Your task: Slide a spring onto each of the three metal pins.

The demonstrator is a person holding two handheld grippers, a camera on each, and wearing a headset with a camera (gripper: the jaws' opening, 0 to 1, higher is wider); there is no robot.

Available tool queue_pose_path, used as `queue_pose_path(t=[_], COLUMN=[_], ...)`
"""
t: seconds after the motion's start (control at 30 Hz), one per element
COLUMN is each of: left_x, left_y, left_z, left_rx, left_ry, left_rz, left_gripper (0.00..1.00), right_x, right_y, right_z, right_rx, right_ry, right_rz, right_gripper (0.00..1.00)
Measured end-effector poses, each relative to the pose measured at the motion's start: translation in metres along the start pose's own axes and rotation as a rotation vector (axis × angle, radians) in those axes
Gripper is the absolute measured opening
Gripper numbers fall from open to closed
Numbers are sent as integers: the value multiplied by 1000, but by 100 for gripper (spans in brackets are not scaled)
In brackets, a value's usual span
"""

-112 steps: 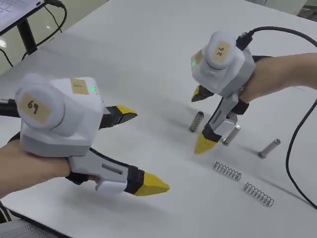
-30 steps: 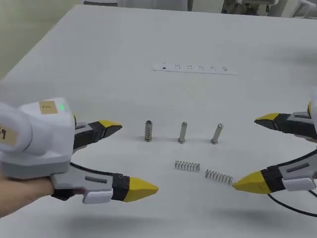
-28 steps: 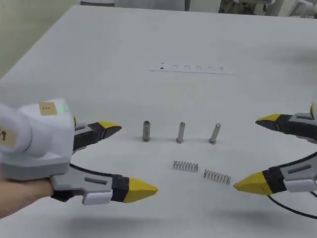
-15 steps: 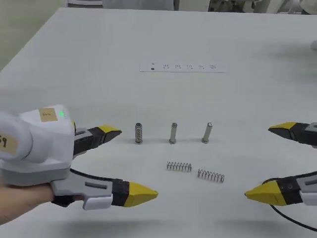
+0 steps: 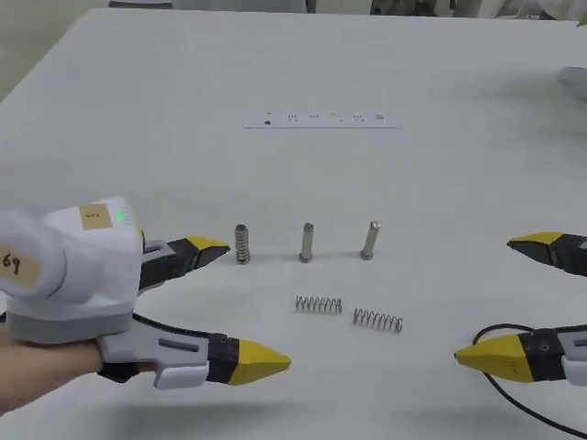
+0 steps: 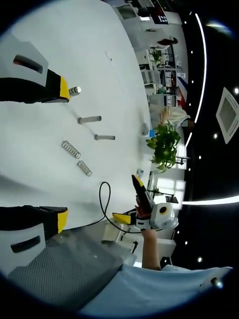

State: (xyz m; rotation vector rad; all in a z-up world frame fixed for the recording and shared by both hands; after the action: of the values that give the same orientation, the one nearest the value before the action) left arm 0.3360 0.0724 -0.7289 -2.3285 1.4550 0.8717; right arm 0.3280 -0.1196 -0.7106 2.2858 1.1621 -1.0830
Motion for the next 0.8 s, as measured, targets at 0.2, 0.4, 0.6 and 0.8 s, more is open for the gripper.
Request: queue_pose_path(t=[0.2,0.4,0.6,0.8], left_x=[9,19,27,39], left_y=[1,-2,-4,-7], left_z=[4,6,7,10], left_rx=[8,27,52,53], left_ry=[-9,-5,-11,-18], left_rz=[28,47,61,80], left_gripper=[75,70,63,54], right_x=[0,-2,-8,-13], right_y=[-5,-6,-6,-7], right_z=[0,1,4,4], right_rx=[8,12,21,29], right_ry=[5,0,-3,0], right_rz=[-2,3,13,24], right_gripper=[94,93,93,92])
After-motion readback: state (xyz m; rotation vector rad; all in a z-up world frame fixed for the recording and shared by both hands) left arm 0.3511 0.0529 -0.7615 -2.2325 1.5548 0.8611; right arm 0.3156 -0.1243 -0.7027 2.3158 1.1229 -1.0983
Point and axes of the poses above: the centre of the closed fingertips' face, and the gripper's own axes: x roughly forward along the fingers, y roughly to its right, z roughly out of its underside, the point moved 1 cm from there along -x, roughly backward along the fingers, and after that the axes turned 14 degrees about -y, right-handed, at the moved point
